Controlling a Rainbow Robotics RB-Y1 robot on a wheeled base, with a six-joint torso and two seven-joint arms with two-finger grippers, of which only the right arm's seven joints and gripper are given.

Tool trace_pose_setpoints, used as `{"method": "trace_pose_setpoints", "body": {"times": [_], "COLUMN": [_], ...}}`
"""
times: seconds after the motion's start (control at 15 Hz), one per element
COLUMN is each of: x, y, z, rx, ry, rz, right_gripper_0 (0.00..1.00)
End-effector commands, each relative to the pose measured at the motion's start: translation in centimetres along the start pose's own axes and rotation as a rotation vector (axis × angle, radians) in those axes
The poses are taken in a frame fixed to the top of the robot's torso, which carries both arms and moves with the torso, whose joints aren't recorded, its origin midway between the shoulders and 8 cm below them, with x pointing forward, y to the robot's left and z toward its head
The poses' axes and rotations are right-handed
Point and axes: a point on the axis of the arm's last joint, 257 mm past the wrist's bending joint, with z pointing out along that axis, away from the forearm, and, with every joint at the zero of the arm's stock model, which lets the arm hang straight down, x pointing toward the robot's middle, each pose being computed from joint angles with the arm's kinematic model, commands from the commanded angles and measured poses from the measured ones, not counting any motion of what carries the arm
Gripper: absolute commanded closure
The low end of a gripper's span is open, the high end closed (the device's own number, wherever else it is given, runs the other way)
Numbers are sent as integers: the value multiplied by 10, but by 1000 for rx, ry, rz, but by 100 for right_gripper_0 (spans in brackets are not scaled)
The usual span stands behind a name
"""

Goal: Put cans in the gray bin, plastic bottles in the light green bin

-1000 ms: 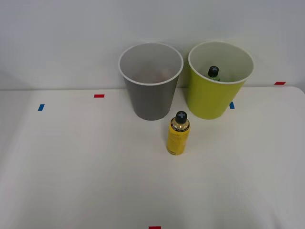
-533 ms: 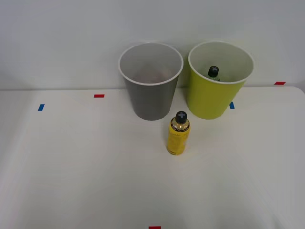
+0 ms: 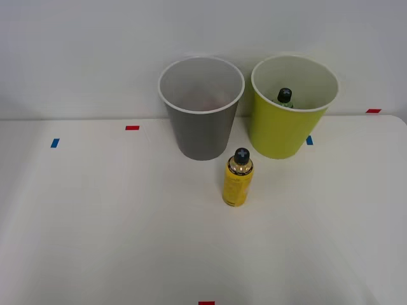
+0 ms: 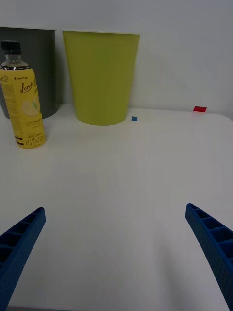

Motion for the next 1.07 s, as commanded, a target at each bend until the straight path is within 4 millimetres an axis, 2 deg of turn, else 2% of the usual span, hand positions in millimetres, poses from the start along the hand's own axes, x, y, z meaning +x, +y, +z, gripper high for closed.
{"method": "trace_pose_setpoints", "body": {"times": [0.07,1.07], "x": [0,0], "y": [0,0], "z": [0,0], "rx": [0,0], "ry": [0,0], "rz": [0,0], "right_gripper_0": [0,0]}}
